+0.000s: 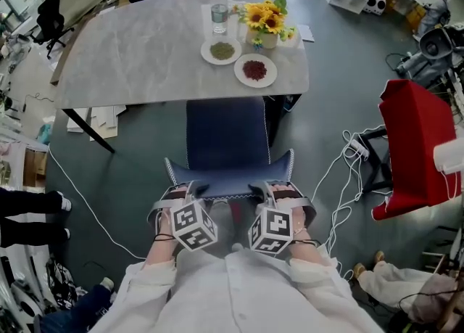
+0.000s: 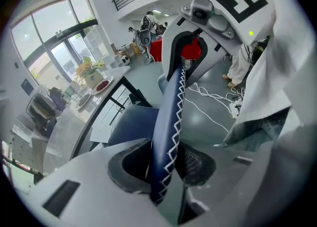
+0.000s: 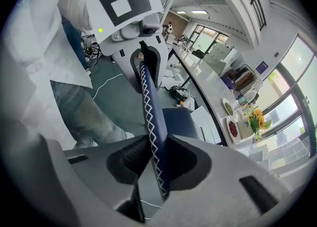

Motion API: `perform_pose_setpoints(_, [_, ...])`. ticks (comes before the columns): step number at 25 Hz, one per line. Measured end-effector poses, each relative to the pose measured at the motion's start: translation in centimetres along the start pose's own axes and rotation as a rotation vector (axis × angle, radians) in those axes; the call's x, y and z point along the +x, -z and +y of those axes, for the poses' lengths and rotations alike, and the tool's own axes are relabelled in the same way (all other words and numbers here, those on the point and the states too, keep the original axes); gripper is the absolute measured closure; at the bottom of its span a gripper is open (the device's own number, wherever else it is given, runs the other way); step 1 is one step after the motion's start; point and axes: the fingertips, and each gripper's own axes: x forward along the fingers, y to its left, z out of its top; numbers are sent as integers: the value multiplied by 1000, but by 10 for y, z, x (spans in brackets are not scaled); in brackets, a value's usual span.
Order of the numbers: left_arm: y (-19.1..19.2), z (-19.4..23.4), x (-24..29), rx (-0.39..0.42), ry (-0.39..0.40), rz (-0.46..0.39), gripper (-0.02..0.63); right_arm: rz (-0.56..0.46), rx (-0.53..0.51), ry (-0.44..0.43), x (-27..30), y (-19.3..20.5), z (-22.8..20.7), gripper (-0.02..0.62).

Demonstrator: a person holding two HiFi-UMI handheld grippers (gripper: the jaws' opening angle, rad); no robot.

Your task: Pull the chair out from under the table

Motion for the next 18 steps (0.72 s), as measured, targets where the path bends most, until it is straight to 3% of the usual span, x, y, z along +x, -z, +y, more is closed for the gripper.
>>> perform_pose_setpoints(18, [24,-156,-55,-46,-24,27,480,-47,-45,-3,-76,10,148,502])
